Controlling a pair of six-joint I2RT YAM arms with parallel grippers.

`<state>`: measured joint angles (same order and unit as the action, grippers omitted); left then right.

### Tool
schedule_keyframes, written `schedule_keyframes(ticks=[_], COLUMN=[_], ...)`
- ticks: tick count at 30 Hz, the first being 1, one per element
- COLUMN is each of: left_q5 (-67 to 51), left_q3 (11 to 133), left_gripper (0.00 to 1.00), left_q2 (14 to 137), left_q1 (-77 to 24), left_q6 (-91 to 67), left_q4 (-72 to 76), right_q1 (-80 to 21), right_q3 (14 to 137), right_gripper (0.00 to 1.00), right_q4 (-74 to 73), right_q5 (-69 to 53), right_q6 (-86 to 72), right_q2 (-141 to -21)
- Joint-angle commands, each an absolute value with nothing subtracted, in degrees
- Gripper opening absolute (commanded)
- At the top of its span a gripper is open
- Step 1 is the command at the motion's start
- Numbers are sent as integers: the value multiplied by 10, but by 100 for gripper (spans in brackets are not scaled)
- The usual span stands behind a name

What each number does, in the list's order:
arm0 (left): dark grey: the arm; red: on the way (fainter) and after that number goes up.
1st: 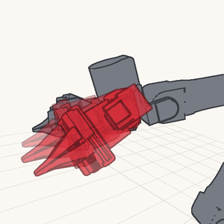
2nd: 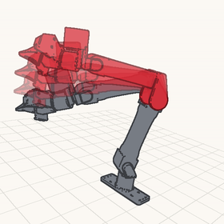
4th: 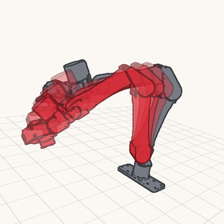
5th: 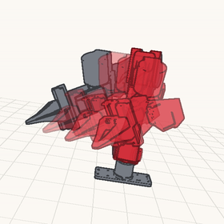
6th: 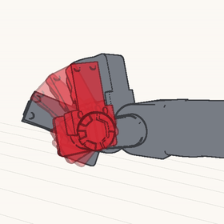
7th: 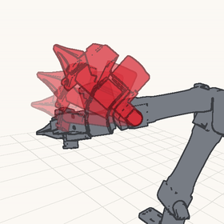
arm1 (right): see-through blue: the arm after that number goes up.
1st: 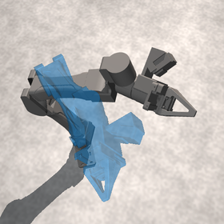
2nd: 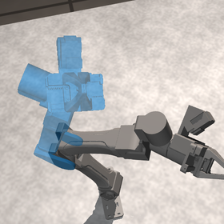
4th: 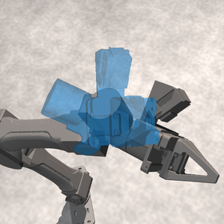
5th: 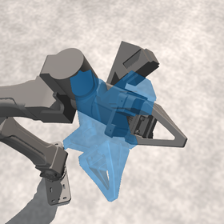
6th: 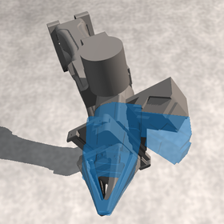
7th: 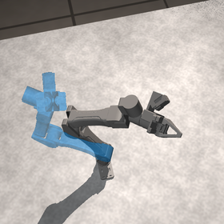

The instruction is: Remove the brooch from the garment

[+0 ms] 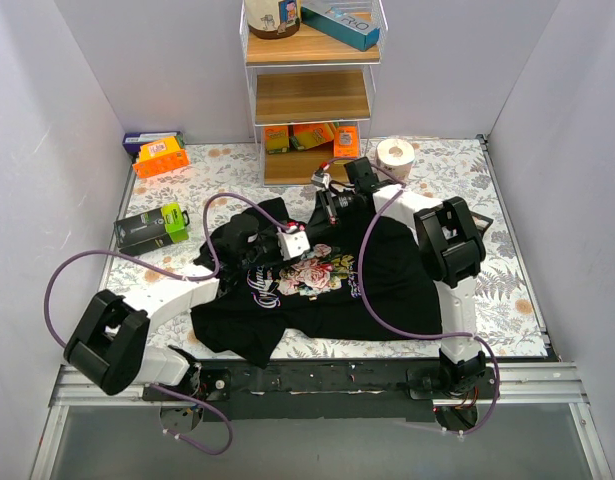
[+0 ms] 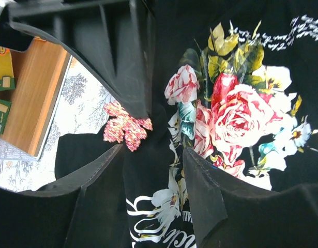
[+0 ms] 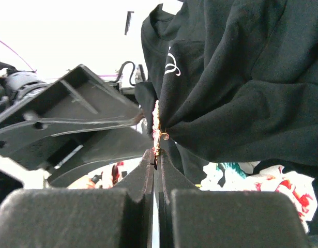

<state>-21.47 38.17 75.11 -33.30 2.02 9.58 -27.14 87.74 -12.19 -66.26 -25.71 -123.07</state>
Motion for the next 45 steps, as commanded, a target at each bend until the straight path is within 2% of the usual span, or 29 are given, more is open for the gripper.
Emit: schedule_keyframes(ticks=[1, 13, 32, 36, 38, 40, 43, 45], left_q5=[-191, -137, -149, -151, -150, -149, -139, -132], left_q3=[411, 444, 452, 439, 429, 424, 425, 431], left_gripper=[48, 42, 31, 33, 39, 40, 38, 32], left_q2=[776, 822, 843, 836, 832, 832, 838, 843], left_q1=[-344, -363, -375, -387, -391, -396, -398, -399], left_q6=[83, 66, 104, 121, 128, 135, 130, 128], left_q4=[112, 160, 156, 162, 164, 172, 179, 182], right_q1=[-253, -241, -243, -245, -246, -247, -250, -250], right_q3=[864, 827, 814, 810, 810, 809, 809, 809], right_gripper=[1, 1, 1, 1, 1, 1, 1, 1], right_q4=[-61, -5, 7, 5, 5, 5, 5, 5], right_q5=[-730, -759, -759, -757, -757, -757, -755, -756], right_q6=[-315, -346, -341, -338, -338, -338, -338, -336], right_q2=[-1236, -1231, -1216, -1215, -1215, -1216, -1216, -1214])
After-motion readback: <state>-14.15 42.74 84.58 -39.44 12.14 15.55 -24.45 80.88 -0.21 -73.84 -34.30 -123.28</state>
